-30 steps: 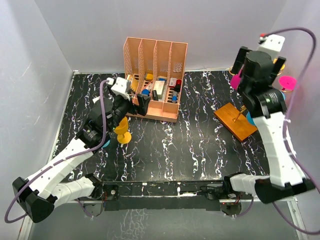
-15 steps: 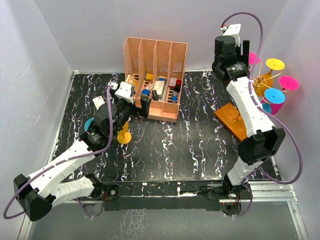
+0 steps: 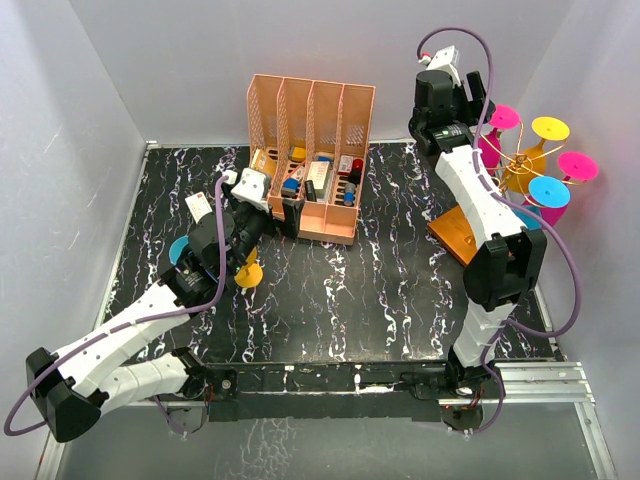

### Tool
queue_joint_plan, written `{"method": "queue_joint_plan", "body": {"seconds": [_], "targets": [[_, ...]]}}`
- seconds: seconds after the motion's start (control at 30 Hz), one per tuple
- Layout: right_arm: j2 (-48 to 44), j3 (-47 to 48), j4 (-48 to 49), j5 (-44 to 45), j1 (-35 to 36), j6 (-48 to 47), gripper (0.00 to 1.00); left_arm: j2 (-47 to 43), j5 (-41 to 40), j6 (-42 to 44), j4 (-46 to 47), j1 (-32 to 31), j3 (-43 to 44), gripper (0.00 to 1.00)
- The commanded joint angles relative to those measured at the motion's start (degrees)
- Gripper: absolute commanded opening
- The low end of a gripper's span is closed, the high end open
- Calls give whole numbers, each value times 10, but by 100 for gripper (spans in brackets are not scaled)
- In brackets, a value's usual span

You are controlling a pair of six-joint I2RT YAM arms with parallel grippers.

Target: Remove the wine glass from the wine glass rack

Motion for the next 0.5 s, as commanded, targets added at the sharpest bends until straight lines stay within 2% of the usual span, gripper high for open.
{"method": "queue_joint_plan", "body": {"seconds": [0.0, 0.47], "targets": [[2, 27, 58, 22, -7, -34, 70, -23, -15, 10, 24, -6, -6, 97], [-1, 44, -7, -36, -30, 27, 61, -21, -26, 14, 27, -14, -9, 97]]}}
